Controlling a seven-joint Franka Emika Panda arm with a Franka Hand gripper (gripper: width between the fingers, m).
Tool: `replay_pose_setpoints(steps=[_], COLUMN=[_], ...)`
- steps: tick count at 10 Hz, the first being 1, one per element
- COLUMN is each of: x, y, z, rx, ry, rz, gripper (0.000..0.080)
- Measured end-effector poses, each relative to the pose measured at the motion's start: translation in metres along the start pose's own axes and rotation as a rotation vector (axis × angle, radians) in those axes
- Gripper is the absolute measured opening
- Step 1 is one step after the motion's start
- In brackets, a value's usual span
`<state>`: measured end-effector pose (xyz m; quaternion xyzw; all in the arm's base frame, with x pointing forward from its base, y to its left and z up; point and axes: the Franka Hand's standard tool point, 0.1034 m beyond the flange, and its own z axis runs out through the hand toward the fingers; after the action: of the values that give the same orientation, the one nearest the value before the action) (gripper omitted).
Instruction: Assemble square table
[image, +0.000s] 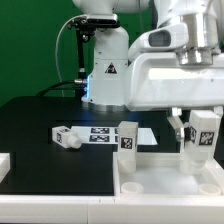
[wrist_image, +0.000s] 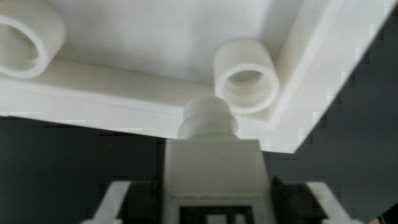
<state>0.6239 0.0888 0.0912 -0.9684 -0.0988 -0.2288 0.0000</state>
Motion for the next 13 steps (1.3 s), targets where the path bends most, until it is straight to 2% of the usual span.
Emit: replay_pose_setpoints(steps=[1, 2, 7, 13], x=[-0.002, -0.002, 0.001, -0.012], y=[0.003, 0.002, -0.021, -0.024], z=[0.005, 0.007, 0.010, 0.025], rx=[-0.010, -0.010, 0.009, 0.005], ry=[0.006, 0.004, 0.004, -0.017], rz=[0.002, 0.011, 0.080, 0.092], gripper=[0.0284, 0.0284, 0.0284, 0.0284])
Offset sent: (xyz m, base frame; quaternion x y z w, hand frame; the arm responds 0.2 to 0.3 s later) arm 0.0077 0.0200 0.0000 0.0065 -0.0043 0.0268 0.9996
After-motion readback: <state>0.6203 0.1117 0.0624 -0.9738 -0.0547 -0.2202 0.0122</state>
